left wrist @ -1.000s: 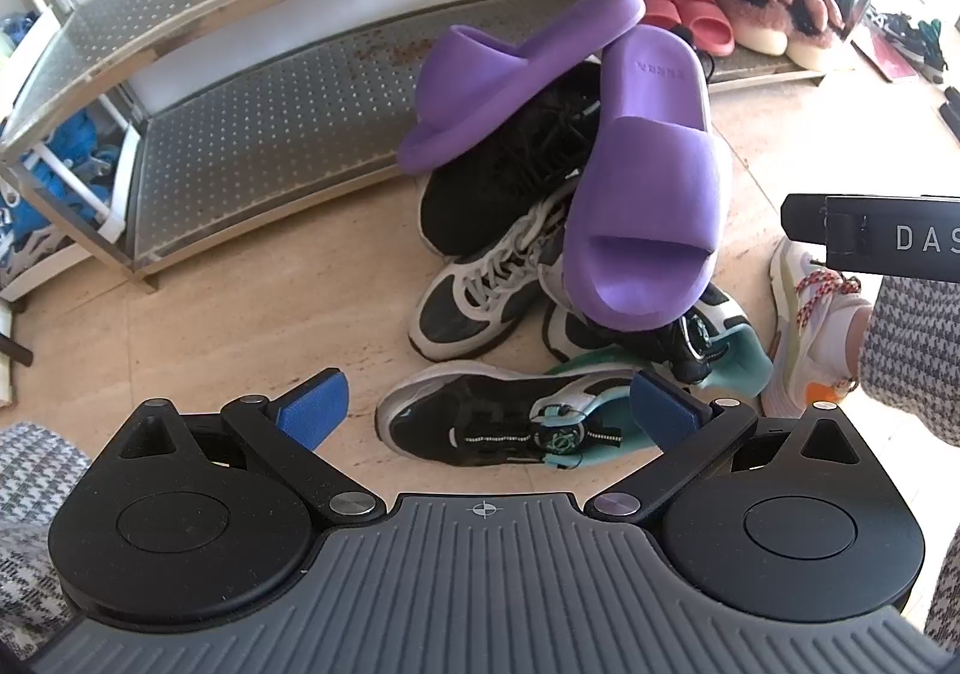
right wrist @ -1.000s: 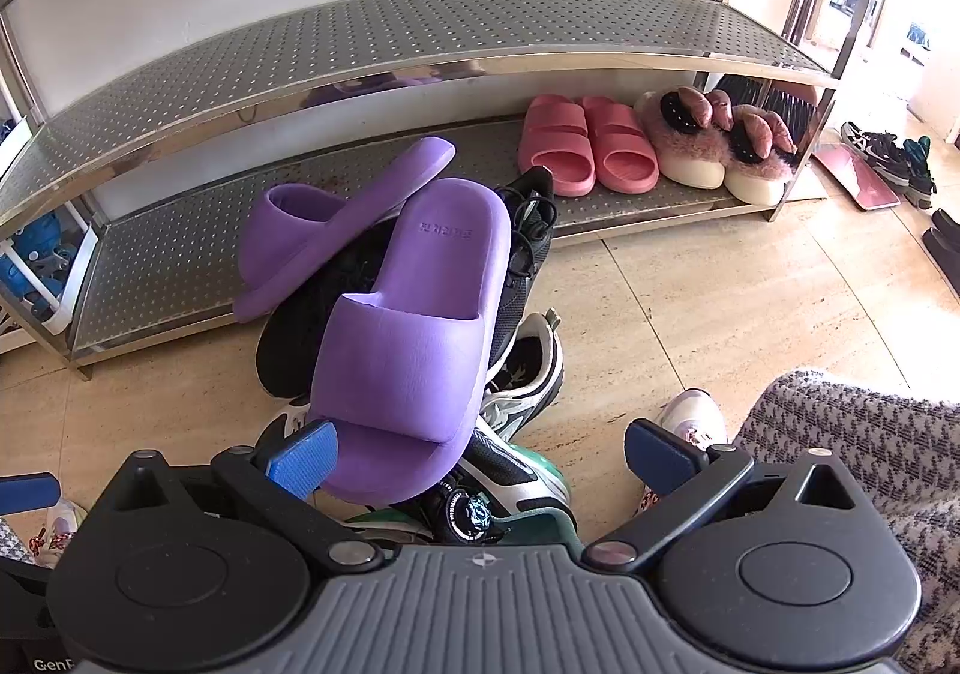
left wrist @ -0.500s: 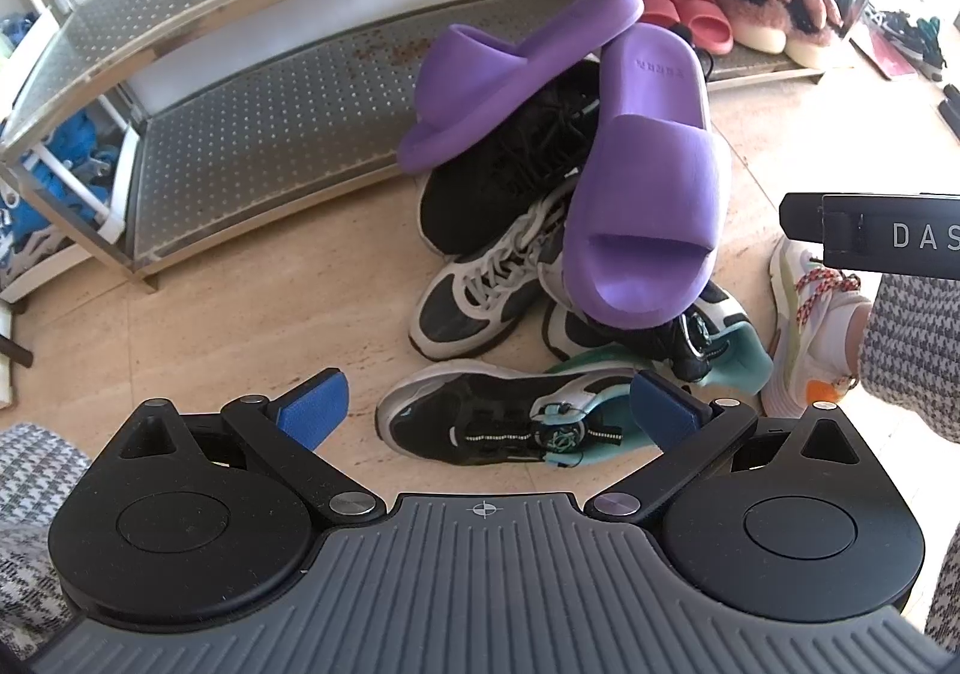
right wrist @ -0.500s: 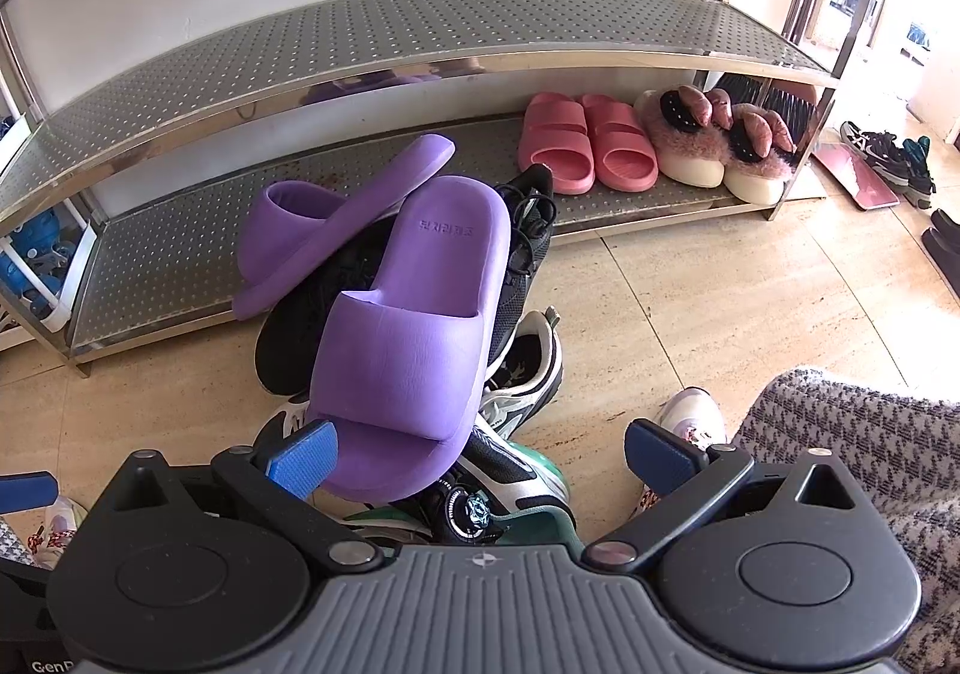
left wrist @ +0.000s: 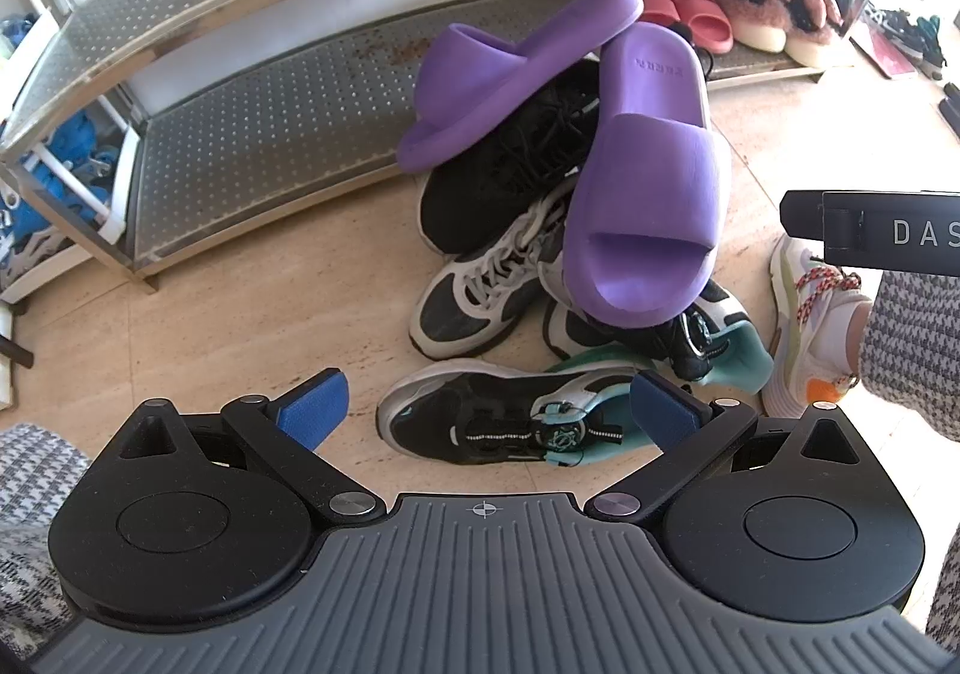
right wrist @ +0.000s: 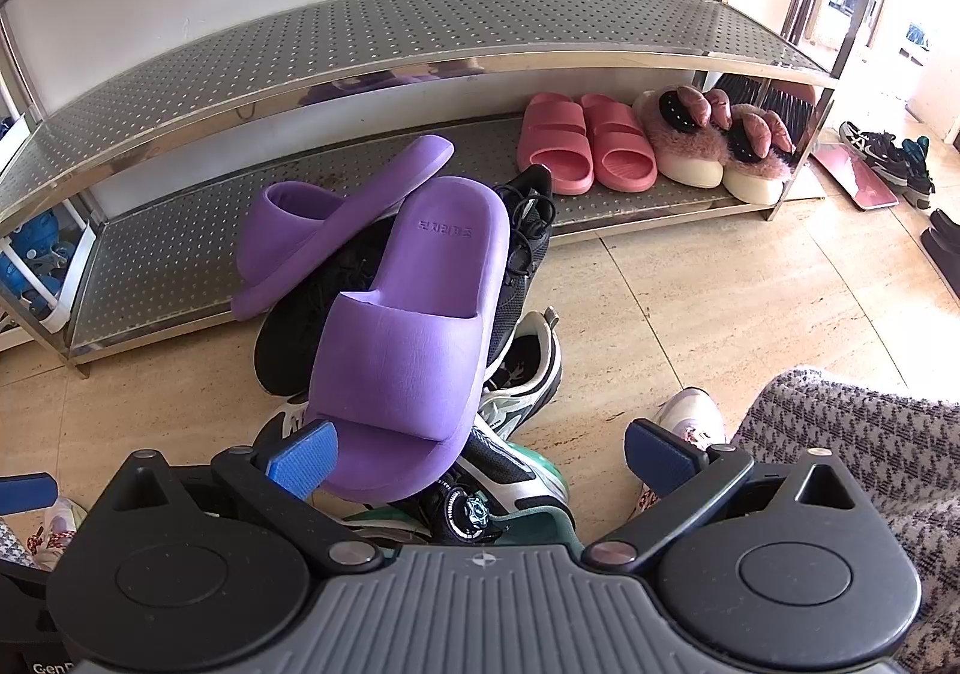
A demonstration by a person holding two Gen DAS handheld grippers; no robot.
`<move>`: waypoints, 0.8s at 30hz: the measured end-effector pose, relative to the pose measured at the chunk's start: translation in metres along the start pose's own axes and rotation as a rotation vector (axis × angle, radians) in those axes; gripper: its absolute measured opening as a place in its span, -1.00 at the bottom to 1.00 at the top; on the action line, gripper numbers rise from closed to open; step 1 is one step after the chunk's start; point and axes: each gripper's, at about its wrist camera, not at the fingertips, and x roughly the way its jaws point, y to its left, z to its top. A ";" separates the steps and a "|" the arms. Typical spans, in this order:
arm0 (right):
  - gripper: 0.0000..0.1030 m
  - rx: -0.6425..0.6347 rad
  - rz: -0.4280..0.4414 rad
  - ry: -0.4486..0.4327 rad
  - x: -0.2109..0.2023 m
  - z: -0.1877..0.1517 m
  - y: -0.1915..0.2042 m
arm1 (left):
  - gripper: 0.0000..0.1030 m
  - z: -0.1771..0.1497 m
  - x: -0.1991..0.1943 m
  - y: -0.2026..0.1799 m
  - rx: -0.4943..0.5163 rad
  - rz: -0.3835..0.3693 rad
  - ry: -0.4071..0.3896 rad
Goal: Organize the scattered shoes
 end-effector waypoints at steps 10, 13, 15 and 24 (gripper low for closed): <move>0.99 0.000 -0.001 0.000 0.000 0.001 0.000 | 0.99 -0.001 0.002 0.001 -0.001 0.000 0.001; 0.99 -0.001 -0.001 0.000 0.000 0.001 0.000 | 0.99 0.000 0.001 0.004 0.001 0.003 0.013; 0.99 -0.001 -0.001 0.000 0.000 0.001 0.000 | 0.99 0.001 0.001 0.005 0.002 0.005 0.021; 0.99 0.009 0.001 0.004 0.002 0.002 0.002 | 0.99 0.004 -0.001 0.013 0.008 0.016 0.056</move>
